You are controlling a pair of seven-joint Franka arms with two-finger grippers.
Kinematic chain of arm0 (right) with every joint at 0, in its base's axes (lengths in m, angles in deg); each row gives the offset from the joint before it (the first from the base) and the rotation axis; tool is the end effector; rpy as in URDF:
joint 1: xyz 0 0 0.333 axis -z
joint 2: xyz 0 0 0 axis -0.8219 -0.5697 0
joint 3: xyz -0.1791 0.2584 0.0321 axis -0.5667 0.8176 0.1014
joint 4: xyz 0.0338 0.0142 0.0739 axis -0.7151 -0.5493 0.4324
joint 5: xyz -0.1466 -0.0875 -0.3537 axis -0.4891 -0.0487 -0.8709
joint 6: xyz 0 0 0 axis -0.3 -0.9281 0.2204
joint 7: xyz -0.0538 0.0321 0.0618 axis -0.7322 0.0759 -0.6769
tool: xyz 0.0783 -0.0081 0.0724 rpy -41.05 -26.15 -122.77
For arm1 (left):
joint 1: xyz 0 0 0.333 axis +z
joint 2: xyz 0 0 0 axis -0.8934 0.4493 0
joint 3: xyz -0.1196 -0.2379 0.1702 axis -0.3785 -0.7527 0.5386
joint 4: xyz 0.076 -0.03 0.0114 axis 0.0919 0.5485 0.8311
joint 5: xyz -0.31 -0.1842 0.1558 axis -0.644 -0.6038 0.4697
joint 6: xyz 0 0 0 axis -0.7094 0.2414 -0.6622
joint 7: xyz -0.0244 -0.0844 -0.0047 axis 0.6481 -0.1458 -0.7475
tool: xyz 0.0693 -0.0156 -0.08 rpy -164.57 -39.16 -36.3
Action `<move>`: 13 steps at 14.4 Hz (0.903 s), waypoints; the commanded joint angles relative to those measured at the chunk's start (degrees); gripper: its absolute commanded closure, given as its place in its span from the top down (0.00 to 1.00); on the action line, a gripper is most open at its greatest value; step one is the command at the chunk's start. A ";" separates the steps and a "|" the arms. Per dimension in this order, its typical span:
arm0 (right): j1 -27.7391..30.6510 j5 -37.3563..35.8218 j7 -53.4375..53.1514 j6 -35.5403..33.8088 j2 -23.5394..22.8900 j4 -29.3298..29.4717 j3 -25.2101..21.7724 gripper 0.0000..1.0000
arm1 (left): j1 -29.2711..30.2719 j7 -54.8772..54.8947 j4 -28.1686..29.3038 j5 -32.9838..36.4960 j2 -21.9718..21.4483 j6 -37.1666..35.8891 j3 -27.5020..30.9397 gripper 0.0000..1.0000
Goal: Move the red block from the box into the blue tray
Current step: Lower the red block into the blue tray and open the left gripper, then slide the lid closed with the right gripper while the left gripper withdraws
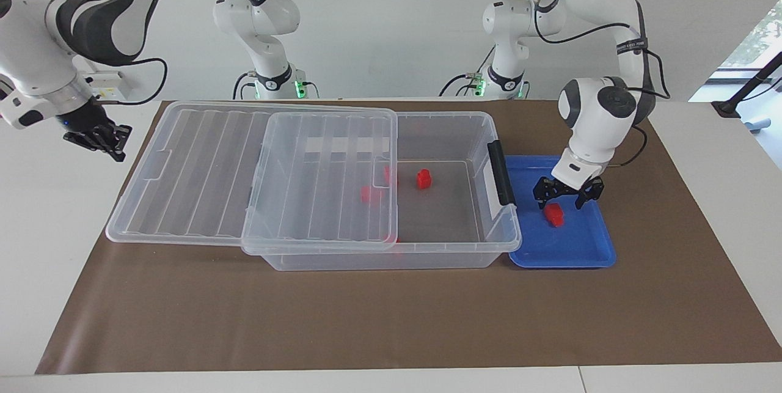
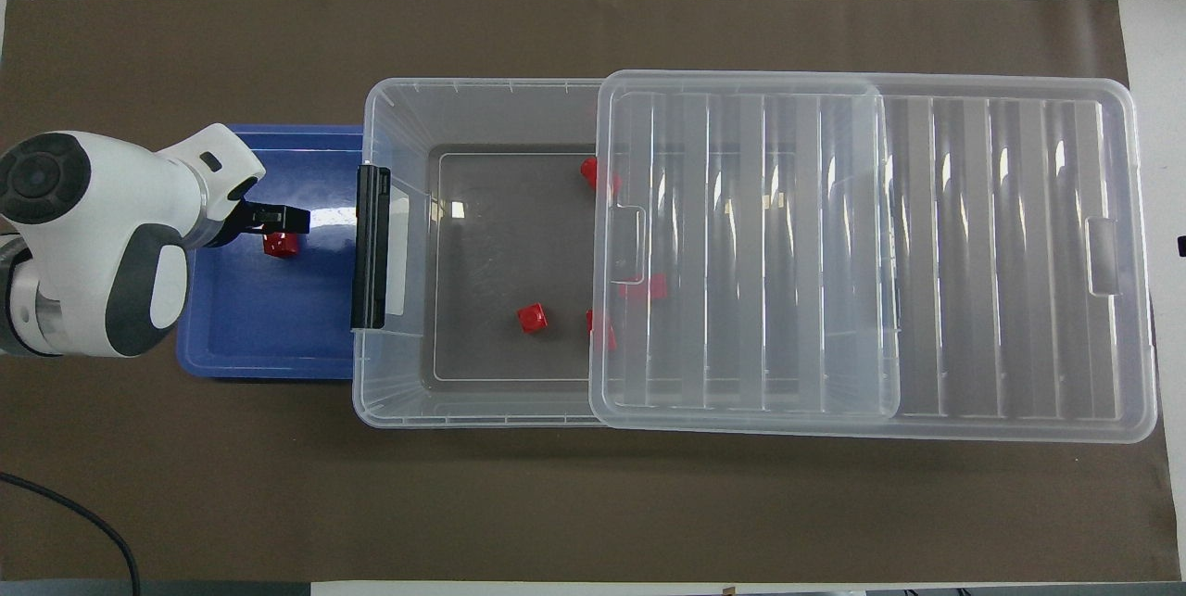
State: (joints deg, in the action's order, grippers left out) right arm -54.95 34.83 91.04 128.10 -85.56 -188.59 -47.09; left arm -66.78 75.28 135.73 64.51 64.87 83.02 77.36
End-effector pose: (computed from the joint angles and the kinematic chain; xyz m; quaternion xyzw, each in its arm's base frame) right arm 0.5291 -0.2084 0.4974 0.9999 -0.0105 0.0011 0.0061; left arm 0.5772 -0.0654 0.3825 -0.9967 0.0653 -0.0443 0.0169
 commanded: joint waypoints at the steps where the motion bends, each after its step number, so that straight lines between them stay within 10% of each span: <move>1: 0.03 -0.23 -1.60 3.14 0.68 -3.04 0.23 0.00 | -1.44 1.11 -9.29 -0.94 -0.96 -12.16 -0.25 1.00; 13: -3.65 1.79 -5.63 3.24 1.03 -4.19 0.76 0.00 | -0.92 1.28 -27.15 -3.47 -7.20 -36.62 -1.57 1.00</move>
State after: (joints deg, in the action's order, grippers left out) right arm -57.07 35.29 87.88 130.67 -85.58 -191.37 -46.77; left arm -68.20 75.42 113.29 63.68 56.21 50.46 75.37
